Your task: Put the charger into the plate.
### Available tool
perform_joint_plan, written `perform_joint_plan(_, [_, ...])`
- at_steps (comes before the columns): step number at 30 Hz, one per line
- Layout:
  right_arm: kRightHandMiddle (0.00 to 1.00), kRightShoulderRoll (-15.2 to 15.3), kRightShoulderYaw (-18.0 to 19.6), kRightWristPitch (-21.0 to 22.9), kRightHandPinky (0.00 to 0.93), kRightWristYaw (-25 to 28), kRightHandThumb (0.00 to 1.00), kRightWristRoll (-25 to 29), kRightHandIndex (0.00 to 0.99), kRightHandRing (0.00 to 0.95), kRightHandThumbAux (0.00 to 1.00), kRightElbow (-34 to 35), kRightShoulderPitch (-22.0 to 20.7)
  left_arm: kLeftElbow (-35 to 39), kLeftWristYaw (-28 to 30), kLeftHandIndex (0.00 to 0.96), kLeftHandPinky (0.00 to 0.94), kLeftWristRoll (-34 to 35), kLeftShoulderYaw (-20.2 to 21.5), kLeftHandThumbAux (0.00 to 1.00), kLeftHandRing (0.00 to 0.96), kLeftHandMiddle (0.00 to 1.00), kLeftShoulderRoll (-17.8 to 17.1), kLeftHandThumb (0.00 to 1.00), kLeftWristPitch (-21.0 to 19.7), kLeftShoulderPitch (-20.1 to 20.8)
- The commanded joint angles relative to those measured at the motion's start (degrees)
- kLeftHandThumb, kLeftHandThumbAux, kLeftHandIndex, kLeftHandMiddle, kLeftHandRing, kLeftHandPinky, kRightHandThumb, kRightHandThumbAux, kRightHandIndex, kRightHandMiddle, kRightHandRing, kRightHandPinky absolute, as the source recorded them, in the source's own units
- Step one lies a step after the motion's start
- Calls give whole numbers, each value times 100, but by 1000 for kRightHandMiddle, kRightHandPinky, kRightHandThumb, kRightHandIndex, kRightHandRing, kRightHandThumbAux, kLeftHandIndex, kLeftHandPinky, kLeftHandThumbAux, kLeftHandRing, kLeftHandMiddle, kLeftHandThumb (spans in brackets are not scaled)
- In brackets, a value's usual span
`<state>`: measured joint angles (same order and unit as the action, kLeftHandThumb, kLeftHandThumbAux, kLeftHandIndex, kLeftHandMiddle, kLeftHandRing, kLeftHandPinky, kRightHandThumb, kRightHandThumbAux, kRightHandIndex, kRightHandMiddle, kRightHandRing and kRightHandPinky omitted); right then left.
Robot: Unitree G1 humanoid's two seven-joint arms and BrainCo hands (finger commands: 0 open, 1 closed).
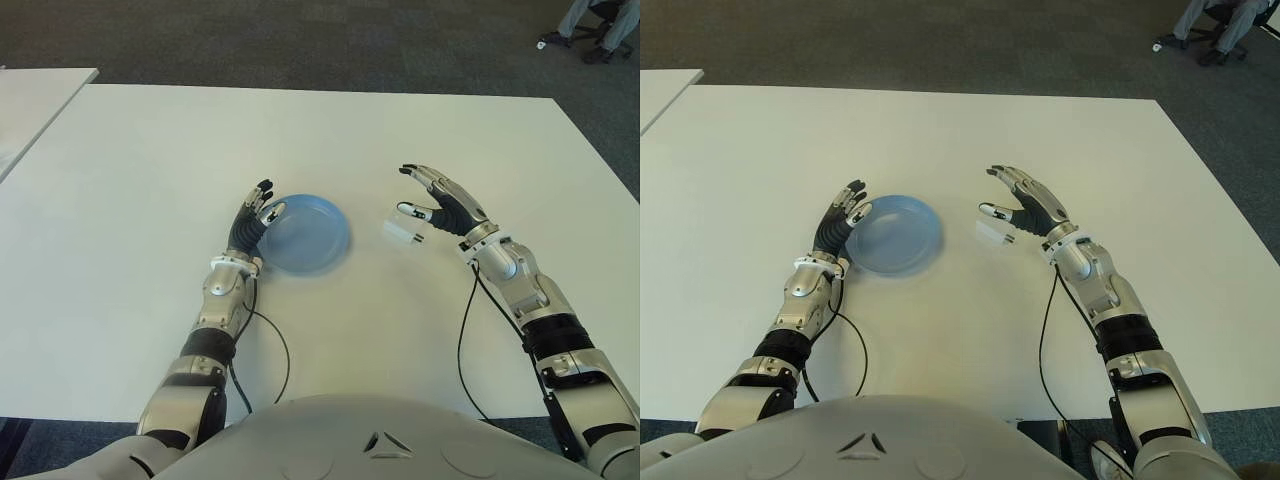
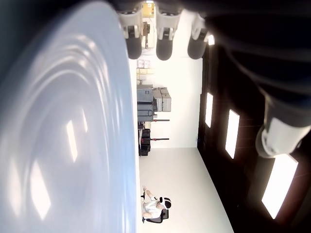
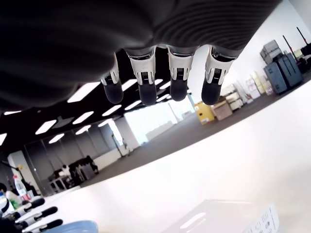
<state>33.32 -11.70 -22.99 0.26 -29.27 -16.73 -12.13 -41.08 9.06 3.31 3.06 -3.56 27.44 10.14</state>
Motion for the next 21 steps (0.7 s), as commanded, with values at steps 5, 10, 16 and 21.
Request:
perform_joint_plan(5, [0, -152, -100, 1108, 0, 205, 317, -559, 0, 0, 74, 606, 548, -133, 80, 19, 43, -52, -60, 509, 35, 45, 2, 0, -186, -64])
perform_joint_plan(10, [0, -210, -271, 1336, 0, -5, 311, -888, 0, 0, 74, 194, 531, -123, 76, 18, 34, -56, -69, 511, 32, 43, 10, 0, -185, -54])
perform_joint_plan(16, [0, -204, -350, 1598, 0, -38, 317, -1159, 0, 0, 77, 198, 488, -70, 48, 20, 38, -57, -72, 513, 33, 45, 23, 0, -233, -64])
perform_joint_plan(21, [0, -217, -397, 1810, 0, -2, 322, -1301, 0, 0, 82, 193, 477, -31, 43, 20, 39, -52, -69, 512, 34, 46, 28, 0, -256, -77])
